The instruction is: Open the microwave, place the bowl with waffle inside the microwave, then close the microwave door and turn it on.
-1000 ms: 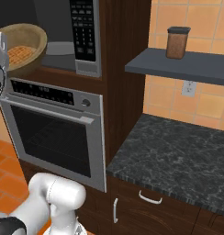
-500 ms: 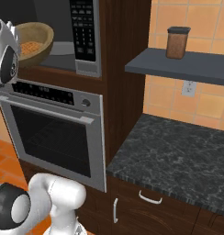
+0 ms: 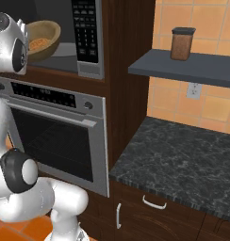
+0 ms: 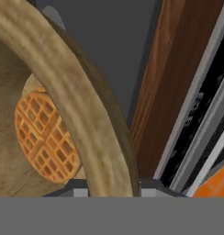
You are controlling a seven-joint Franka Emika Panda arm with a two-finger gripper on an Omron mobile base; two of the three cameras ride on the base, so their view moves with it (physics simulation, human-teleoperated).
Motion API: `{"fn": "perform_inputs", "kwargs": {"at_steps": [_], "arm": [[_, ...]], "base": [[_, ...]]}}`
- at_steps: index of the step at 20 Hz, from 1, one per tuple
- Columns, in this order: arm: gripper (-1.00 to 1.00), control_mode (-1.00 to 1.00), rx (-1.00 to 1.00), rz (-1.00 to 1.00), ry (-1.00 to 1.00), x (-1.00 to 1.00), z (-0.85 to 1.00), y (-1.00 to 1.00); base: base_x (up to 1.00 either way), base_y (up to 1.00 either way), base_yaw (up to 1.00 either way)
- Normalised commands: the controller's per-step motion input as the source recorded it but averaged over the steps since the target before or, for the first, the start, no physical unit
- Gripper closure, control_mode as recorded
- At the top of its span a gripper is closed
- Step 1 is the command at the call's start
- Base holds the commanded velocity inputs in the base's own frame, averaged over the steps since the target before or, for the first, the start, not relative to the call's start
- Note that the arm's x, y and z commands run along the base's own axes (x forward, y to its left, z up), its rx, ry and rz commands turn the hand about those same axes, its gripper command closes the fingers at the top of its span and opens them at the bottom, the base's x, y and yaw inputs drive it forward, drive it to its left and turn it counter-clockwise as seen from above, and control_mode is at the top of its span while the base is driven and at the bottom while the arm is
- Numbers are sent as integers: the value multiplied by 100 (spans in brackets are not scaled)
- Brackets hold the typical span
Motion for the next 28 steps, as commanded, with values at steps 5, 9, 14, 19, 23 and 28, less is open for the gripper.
{"fn": "perform_inputs", "kwargs": {"at_steps": [5,9,14,19,23,28], "arm": [[100,-100,0,-6,5,87,0,4],[100,-100,0,-10,0,74,0,0],[100,-100,0,-9,1,76,0,0],[100,-100,0,-6,4,64,0,0],[-100,-100,0,-5,-3,17,-1,0],[-100,-100,0,-5,-10,0,-5,-7]], "base": [[0,0,0],[0,0,0],[0,0,0],[0,0,0],[0,0,0],[0,0,0]]}}
